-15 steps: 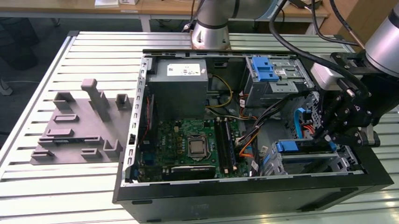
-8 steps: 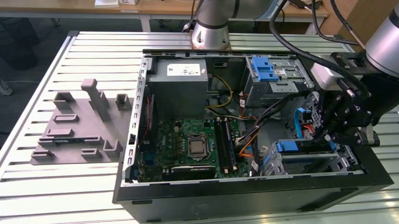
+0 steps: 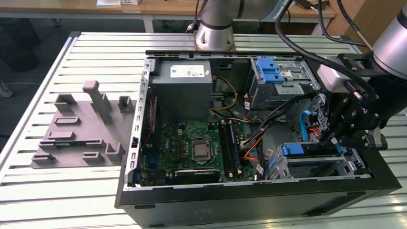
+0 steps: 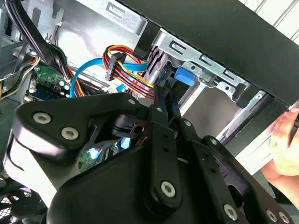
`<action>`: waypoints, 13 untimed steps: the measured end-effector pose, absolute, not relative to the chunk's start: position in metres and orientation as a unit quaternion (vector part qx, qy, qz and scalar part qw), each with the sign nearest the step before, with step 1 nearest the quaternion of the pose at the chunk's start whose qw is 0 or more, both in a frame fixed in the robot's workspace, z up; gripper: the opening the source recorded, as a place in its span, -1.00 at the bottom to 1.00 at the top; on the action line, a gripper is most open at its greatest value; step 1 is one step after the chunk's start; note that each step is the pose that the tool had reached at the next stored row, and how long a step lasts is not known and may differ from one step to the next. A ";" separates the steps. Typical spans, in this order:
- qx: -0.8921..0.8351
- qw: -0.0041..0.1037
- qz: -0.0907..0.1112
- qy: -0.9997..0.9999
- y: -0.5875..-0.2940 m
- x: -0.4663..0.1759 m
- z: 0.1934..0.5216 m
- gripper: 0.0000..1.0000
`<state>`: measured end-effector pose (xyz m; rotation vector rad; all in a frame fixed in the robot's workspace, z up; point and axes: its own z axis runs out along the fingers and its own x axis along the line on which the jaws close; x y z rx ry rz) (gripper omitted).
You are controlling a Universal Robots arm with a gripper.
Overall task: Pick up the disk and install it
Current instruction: 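Insert the first disk wire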
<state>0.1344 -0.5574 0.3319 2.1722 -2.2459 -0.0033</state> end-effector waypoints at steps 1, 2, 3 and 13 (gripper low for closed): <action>0.695 0.009 -0.001 -0.719 -0.558 0.134 0.332 -0.66; 0.695 0.009 -0.001 -0.719 -0.558 0.134 0.331 -0.66; 0.695 0.009 -0.001 -0.719 -0.558 0.134 0.331 -0.66; 0.695 0.008 -0.002 -0.719 -0.558 0.134 0.332 -0.66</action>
